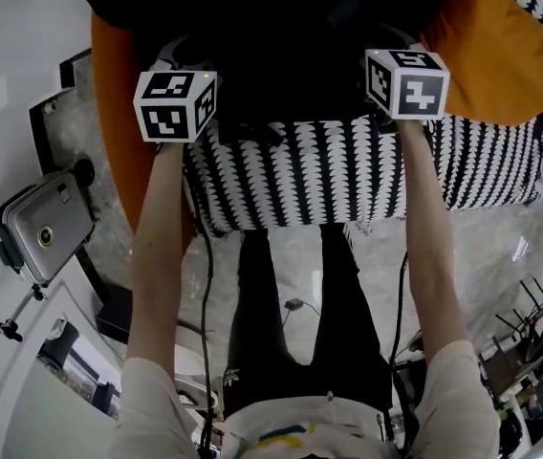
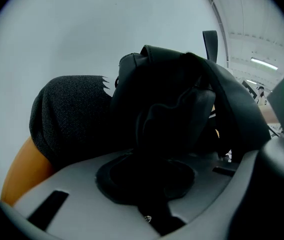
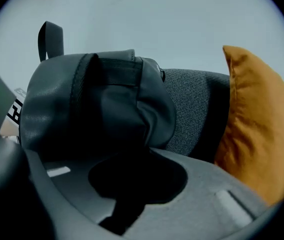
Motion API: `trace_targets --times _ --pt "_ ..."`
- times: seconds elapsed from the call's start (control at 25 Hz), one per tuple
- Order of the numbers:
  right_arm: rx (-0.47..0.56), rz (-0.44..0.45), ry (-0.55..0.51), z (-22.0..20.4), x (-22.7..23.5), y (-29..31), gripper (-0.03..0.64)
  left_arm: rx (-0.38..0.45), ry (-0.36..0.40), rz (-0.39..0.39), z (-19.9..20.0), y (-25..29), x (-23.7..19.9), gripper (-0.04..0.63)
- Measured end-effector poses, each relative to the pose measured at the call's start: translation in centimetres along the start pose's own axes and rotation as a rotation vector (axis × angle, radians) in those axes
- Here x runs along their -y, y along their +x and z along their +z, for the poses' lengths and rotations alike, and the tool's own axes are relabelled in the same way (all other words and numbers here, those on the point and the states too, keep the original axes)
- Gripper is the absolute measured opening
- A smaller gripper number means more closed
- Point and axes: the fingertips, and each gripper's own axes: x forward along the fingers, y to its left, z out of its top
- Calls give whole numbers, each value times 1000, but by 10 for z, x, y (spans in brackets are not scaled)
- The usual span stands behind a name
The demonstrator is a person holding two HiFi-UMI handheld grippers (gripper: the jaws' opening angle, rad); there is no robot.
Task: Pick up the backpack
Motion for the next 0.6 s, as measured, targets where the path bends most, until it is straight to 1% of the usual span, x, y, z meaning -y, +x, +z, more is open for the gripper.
trace_targets --times 0.16,0.28,0.36,0.52,0.6 --pt "13 -20 -19 -7 6 4 44 -5 15 42 -5 9 4 51" --pt "39 -26 -32 -1 6 6 41 27 29 65 4 5 3 46" --pt "67 -30 -29 4 -1 2 41 54 31 64 10 -5 0 44" --pt "122 -25 -4 11 -20 -11 39 87 33 33 20 -30 -6 43" --pt "150 -28 -1 16 -29 -21 38 112 39 34 28 -43 -8 43"
